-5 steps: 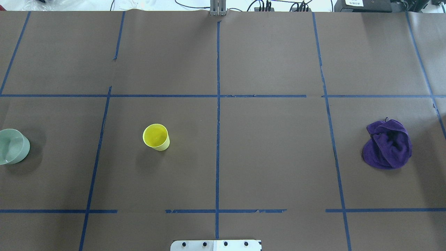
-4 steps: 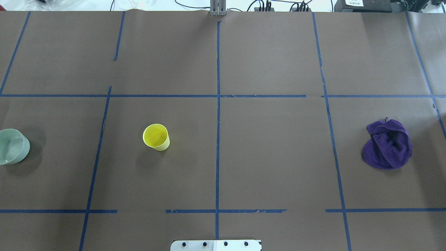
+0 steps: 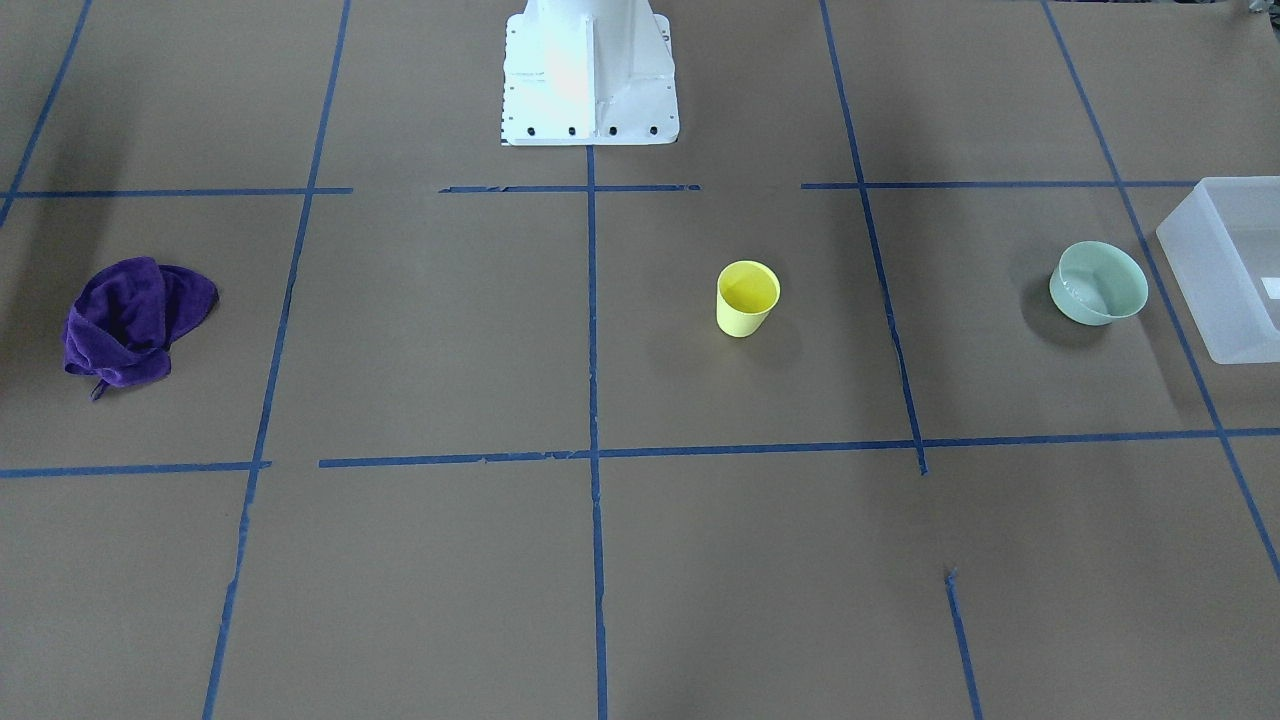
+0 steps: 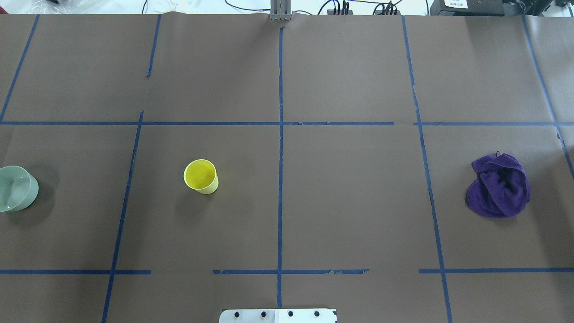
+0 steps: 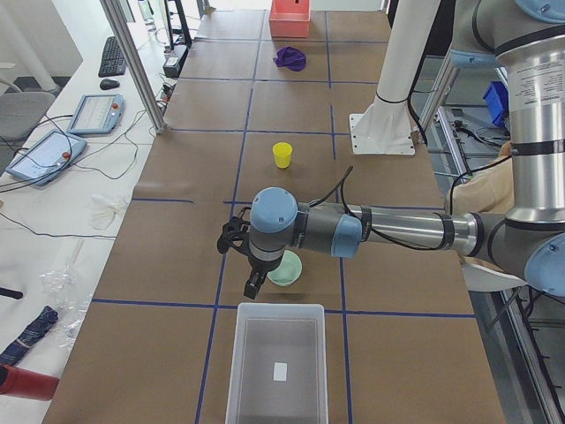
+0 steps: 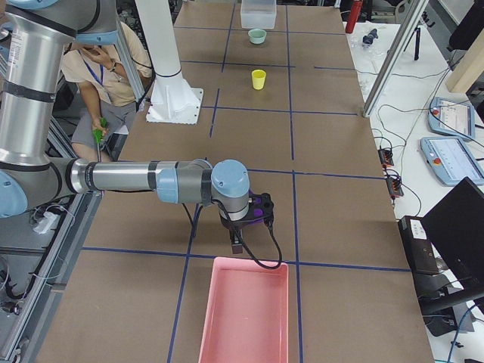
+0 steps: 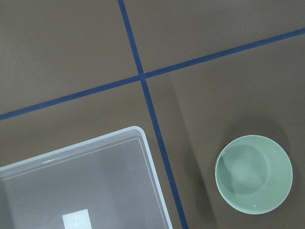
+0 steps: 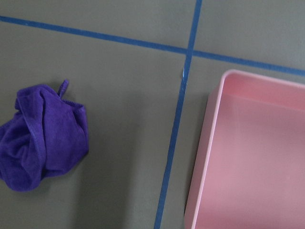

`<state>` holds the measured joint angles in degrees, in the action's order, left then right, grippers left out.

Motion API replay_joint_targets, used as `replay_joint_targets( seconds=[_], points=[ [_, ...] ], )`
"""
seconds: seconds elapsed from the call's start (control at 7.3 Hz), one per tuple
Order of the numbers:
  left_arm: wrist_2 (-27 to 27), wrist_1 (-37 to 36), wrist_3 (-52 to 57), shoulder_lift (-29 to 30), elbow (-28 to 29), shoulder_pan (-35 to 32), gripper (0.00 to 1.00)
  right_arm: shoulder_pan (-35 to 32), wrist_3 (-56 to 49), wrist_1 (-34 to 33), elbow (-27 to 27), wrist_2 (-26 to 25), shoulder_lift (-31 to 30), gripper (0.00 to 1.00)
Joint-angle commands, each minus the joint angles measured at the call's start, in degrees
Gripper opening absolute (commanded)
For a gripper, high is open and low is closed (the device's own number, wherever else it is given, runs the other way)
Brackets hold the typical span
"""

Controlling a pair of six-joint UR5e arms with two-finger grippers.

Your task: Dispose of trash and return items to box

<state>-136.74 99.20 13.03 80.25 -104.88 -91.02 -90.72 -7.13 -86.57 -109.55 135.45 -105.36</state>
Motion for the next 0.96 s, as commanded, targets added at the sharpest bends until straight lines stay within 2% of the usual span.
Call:
replay_joint_targets(
  seconds=[0.0, 0.27, 0.41, 0.55, 0.68, 0.82],
  points=[
    [-0.3, 14.2, -0.5, 4.9, 2.1, 1.7, 1.0, 0.1, 0.1, 11.9, 0.2, -0.4, 0.7, 1.0],
    [0.2, 25.8, -1.0, 7.4, 3.4, 3.2, 1.0, 0.2, 1.5, 12.3, 0.7, 0.3, 1.7, 1.0],
    [-0.1, 29.0, -13.4, 8.8, 2.8, 4.7, 1.0, 0.2, 5.3, 12.4, 0.8, 0.8, 1.8, 1.0],
    [0.7, 40.3, -34.8, 9.0, 3.2, 10.6, 1.0, 0.2, 7.5, 12.4, 0.9, 0.7, 2.3, 1.0],
    [6.0, 45.2, -48.5, 9.1, 1.9, 16.4, 1.0, 0.2, 7.6, 12.4, 0.9, 0.8, 2.4, 1.0],
    [14.8, 45.2, -55.2, 9.1, -1.0, 24.6, 1.0, 0.2, 7.6, 12.5, 0.9, 0.8, 2.4, 1.0]
  ],
)
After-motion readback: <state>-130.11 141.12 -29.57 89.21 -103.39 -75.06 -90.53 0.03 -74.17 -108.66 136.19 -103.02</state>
